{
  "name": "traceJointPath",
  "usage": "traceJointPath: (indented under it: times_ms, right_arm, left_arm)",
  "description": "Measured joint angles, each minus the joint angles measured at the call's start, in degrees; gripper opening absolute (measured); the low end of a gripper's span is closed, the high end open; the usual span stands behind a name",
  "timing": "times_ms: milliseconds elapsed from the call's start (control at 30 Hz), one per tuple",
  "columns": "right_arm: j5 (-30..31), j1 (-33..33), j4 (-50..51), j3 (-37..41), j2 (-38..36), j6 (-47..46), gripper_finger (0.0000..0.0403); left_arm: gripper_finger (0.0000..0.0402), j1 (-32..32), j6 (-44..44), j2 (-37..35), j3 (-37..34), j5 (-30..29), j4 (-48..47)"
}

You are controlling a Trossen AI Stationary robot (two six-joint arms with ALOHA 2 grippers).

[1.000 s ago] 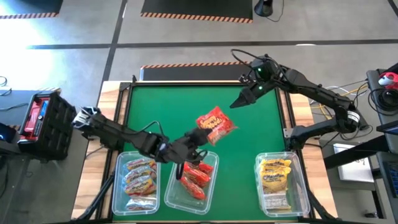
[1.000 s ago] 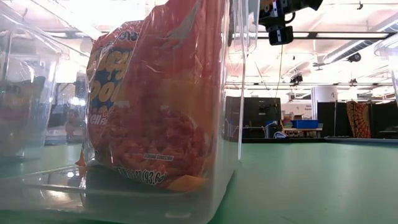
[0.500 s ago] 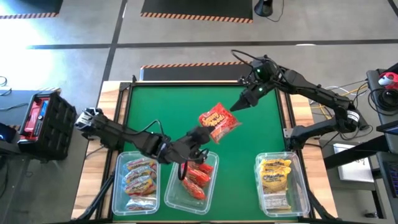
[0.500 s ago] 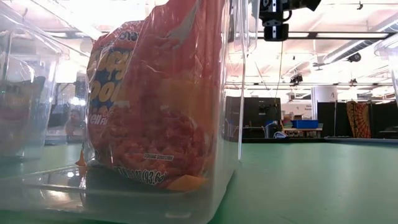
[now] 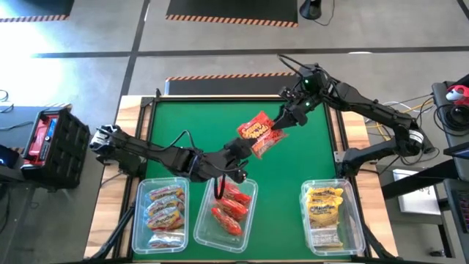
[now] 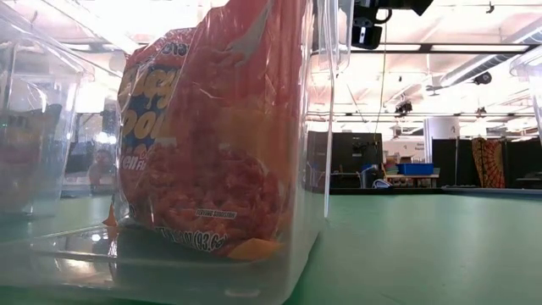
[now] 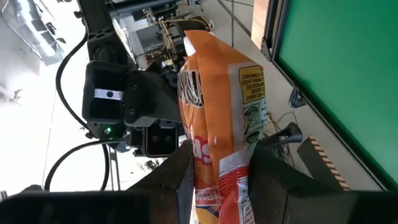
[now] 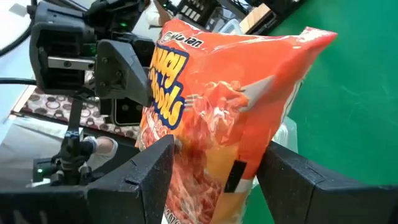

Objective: Sort Maruchan noodles
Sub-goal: Put the orange noodle pack into the middle transparent bin

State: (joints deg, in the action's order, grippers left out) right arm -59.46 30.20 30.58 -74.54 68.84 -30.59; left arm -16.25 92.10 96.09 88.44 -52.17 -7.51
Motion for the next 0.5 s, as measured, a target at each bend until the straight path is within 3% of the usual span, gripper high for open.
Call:
traceJointPath:
  times_ms: [167, 333, 500]
  right_arm:
    - [0.49, 0.00, -0.04, 0.02, 0.00, 0.00, 0.0203]
    - [7.12, -0.04, 0.16, -0.02, -0.15, -6.40, 0.0203]
    - [3.46, -0.50, 0.42, -0.02, 0.02, -7.28, 0.0203]
  left_arm:
    - [0.0098, 0.85, 0.82, 0.02, -0.02, 1.11, 1.56]
    - [0.0098, 1.74, 1.68, 0.14, -0.15, 0.65, 1.32]
    - [0.0098, 2.13, 1.94, 0.20, -0.15, 1.49, 1.70]
